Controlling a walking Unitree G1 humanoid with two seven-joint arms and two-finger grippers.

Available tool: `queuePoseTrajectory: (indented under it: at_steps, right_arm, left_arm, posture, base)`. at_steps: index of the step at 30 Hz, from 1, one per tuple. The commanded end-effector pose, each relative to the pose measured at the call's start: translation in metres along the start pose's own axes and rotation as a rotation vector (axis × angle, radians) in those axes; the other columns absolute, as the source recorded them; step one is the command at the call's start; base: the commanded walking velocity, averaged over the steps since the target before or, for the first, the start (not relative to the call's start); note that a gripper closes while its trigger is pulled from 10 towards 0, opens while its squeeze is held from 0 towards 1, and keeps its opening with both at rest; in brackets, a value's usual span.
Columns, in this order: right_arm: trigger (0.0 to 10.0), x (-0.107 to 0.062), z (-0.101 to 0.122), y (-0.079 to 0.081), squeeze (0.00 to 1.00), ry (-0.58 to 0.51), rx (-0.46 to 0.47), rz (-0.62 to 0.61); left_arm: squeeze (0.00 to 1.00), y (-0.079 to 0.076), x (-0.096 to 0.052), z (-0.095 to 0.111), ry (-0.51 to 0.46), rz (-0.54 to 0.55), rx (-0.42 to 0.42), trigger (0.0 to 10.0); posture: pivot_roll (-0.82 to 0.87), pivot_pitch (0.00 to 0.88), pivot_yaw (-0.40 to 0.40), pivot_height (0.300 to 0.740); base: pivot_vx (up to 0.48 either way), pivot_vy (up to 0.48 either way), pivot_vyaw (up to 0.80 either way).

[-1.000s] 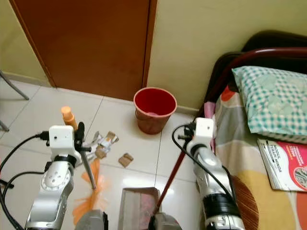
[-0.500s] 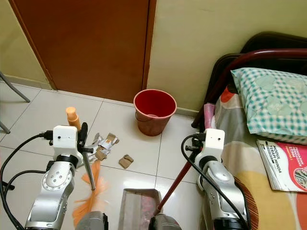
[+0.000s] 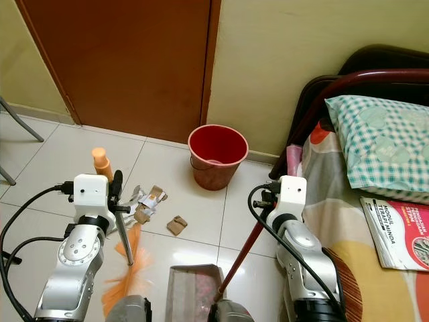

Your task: Sweep floor

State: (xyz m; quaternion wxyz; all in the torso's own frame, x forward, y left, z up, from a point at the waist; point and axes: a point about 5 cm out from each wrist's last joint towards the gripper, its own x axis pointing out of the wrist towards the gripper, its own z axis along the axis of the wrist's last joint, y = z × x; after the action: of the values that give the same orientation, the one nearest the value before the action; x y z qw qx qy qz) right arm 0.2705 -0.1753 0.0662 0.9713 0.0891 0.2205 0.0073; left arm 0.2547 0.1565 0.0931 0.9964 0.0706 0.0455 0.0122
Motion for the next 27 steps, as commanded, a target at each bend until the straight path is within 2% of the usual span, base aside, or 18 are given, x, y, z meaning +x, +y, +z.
queuePoseTrajectory:
  at_steps: [1,7,11,16,22,23,25,26,27]
  right_arm:
    - [10.0,0.005,-0.009,-0.004,0.0,0.067,0.025,-0.036]
    - [10.0,0.005,0.005,-0.01,0.0,-0.013,0.053,-0.108]
    - [10.0,-0.001,0.005,-0.018,0.0,-0.056,0.073,-0.212]
    - [10.0,-0.011,-0.001,-0.023,0.0,-0.037,0.071,-0.223]
    - [10.0,-0.039,-0.011,-0.029,0.0,0.024,0.064,-0.252]
    - [10.0,-0.048,-0.012,-0.031,0.0,0.053,0.038,-0.25]
    - [10.0,-0.057,-0.012,-0.033,0.0,0.073,0.007,-0.234]
    - [10.0,-0.068,-0.012,-0.038,0.0,0.103,-0.017,-0.23]
    - [10.0,-0.07,-0.012,-0.039,0.0,0.11,-0.022,-0.231]
  left_arm:
    - [0.0,-0.004,0.005,0.01,-0.023,-0.003,-0.004,10.0]
    - [0.0,-0.006,0.006,0.021,-0.057,-0.039,0.002,10.0]
    - [0.0,-0.001,0.0,0.009,-0.013,-0.026,0.005,10.0]
    - [0.0,-0.004,-0.005,0.004,0.008,-0.047,0.005,10.0]
    - [0.0,0.002,-0.005,0.003,0.016,-0.032,0.003,10.0]
    - [0.0,0.003,-0.004,0.002,0.019,-0.029,0.002,10.0]
    - [0.0,0.004,-0.004,0.002,0.021,-0.029,0.002,10.0]
    - [0.0,0.005,-0.005,0.002,0.023,-0.03,0.003,10.0]
    - [0.0,0.005,-0.005,0.002,0.023,-0.03,0.004,10.0]
  posture:
    - [0.1,0.131,-0.106,0.74]
    - [0.09,0.146,-0.103,0.74]
    - [0.07,0.143,-0.089,0.74]
    - [0.06,0.127,-0.075,0.74]
    - [0.05,0.125,-0.074,0.74]
    - [0.05,0.127,-0.075,0.74]
    - [0.04,0.134,-0.082,0.74]
    - [0.03,0.14,-0.087,0.74]
    - [0.03,0.14,-0.087,0.74]
  base:
    - [0.0,0.0,0.0]
    - [0.0,0.0,0.0]
    - [0.0,0.0,0.0]
    - [0.0,0.0,0.0]
    - [0.0,0.0,0.0]
    - [0.0,0.0,0.0]
    - [0.0,0.0,0.0]
    - [0.0,0.0,0.0]
    - [0.0,0.0,0.0]
